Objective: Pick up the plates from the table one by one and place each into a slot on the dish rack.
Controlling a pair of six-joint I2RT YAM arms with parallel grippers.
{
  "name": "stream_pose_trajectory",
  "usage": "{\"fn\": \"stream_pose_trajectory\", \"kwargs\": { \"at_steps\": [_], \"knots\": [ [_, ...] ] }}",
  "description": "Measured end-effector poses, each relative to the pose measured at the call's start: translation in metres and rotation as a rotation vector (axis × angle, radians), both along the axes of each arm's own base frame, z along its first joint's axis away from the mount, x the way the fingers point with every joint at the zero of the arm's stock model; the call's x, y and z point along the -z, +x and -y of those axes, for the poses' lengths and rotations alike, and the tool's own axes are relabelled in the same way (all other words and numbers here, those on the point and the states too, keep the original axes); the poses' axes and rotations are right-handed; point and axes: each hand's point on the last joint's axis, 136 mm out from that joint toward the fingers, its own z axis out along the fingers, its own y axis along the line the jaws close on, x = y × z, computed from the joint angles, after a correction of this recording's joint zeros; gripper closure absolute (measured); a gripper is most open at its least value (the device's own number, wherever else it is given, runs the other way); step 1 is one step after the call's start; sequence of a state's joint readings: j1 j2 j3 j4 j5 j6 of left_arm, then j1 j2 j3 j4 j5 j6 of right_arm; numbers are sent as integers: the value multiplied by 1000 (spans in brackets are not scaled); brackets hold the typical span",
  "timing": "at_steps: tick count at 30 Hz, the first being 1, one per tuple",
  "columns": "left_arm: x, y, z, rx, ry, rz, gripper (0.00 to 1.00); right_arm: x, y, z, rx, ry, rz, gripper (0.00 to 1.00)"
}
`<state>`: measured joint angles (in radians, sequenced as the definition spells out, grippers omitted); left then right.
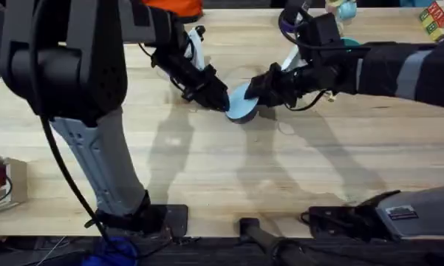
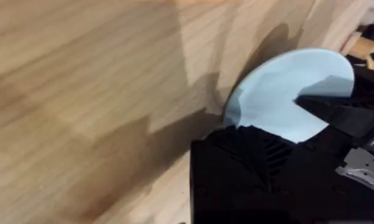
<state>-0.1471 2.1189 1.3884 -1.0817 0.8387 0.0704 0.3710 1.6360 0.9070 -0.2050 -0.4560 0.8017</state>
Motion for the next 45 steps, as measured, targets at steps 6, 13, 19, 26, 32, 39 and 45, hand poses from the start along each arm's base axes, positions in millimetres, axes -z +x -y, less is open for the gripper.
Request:
{"fn": "stream_pose_trajectory", "kwargs": {
  "at_steps": [6, 13, 19, 26, 32, 39, 45],
  "knots": [
    [-40, 21, -7, 21, 77, 129, 959, 0, 0, 0, 4, -2, 0, 970],
    [-131, 47, -22, 12, 178, 420, 960, -1, 1, 0, -23, -11, 23, 970],
    [-171, 50, -56, -22, 390, 543, 960, -12, -3, 11, -66, -103, 65, 970],
    [-194, 52, -92, -53, 597, 636, 346, -55, 8, 37, -139, -310, 179, 970],
    [-193, 52, -104, -58, 669, 630, 8, -102, 30, 52, -212, -465, 341, 970],
    [-192, 52, -107, -59, 687, 631, 8, -137, 49, 59, -296, -579, 492, 970],
    [-192, 52, -109, -58, 695, 629, 6, -148, 54, 61, -365, -632, 559, 970]
  ]
}}
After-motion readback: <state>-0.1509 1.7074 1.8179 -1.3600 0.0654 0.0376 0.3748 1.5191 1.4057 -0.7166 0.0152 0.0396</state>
